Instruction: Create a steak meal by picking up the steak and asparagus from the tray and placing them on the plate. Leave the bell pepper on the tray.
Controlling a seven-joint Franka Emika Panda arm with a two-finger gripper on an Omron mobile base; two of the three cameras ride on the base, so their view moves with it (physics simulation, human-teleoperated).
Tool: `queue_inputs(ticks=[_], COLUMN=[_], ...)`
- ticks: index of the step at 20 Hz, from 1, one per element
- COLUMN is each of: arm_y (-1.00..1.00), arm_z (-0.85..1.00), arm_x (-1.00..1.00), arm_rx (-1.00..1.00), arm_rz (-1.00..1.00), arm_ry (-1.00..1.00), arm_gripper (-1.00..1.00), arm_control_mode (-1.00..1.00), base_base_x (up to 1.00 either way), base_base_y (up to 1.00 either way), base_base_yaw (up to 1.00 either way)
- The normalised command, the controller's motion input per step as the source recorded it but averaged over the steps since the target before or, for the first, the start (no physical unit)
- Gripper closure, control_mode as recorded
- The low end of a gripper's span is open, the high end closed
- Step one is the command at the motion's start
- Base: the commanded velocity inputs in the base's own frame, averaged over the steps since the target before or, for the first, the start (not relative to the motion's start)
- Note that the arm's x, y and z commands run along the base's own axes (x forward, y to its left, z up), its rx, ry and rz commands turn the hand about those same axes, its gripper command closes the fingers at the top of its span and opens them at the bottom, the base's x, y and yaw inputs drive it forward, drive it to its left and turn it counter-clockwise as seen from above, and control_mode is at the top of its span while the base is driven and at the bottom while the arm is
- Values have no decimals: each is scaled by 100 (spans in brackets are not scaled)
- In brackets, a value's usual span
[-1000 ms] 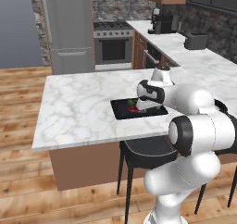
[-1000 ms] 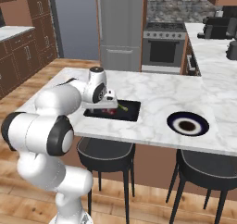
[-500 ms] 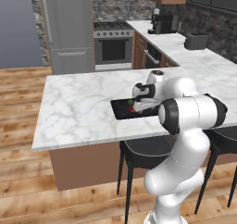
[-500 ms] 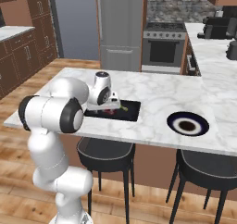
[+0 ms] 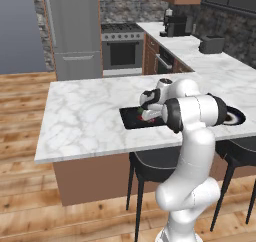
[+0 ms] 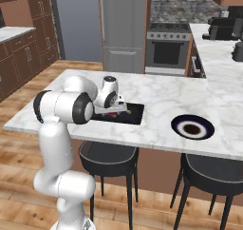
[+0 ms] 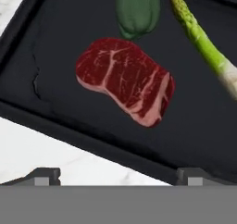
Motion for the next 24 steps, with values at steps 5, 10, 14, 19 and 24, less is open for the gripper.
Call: queue_inputs(ticks=[5,10,14,19,24], arm_y=[0,0,0,0,-2], arm_z=[-31,-32,-31,-40,-15], arm_x=[52,50,45,23,-25], arm_rx=[0,0,0,0,1], arm_rz=[0,0,1,1,0], arm_ry=[0,0,0,-2,-11], arm_gripper=[-100,-100,-100,100,100], arm_control_mode=[-100,-100,-100,-100,-100], base_base_x=[0,0,0,0,0], base_base_y=[0,0,0,0,0], base_base_yaw=[0,0,0,0,0])
